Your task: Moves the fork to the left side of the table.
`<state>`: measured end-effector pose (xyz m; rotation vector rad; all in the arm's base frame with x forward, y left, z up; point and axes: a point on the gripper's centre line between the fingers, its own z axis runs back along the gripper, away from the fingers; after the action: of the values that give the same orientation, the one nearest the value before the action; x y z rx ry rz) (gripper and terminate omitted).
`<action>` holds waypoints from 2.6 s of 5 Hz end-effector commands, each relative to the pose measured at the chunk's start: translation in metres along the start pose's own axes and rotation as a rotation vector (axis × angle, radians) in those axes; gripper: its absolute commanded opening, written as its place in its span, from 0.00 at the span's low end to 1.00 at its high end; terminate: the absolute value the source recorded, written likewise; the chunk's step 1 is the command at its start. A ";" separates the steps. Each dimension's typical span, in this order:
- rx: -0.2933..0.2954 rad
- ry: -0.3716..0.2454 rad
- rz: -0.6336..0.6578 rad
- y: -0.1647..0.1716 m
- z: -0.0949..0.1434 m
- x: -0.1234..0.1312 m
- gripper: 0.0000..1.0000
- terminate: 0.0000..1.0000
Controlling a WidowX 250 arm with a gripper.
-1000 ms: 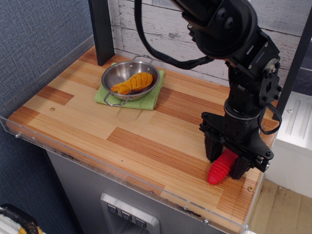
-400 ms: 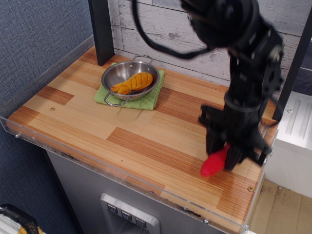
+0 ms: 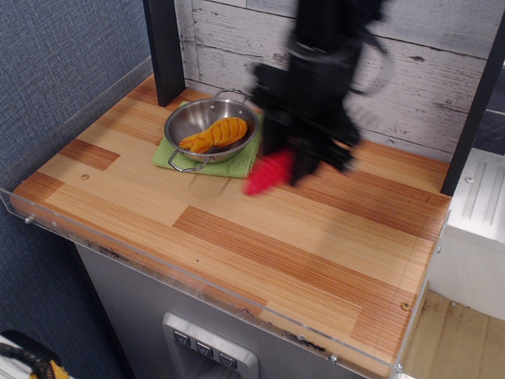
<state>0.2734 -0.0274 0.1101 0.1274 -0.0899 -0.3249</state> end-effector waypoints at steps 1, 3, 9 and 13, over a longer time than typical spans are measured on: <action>-0.017 0.032 0.158 0.078 -0.004 -0.058 0.00 0.00; -0.044 0.073 0.253 0.151 -0.021 -0.091 0.00 0.00; 0.011 0.081 0.266 0.206 -0.097 -0.079 0.00 0.00; 0.071 0.020 0.267 0.173 -0.024 -0.069 1.00 0.00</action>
<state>0.2704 0.1595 0.0946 0.1628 -0.0647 -0.0547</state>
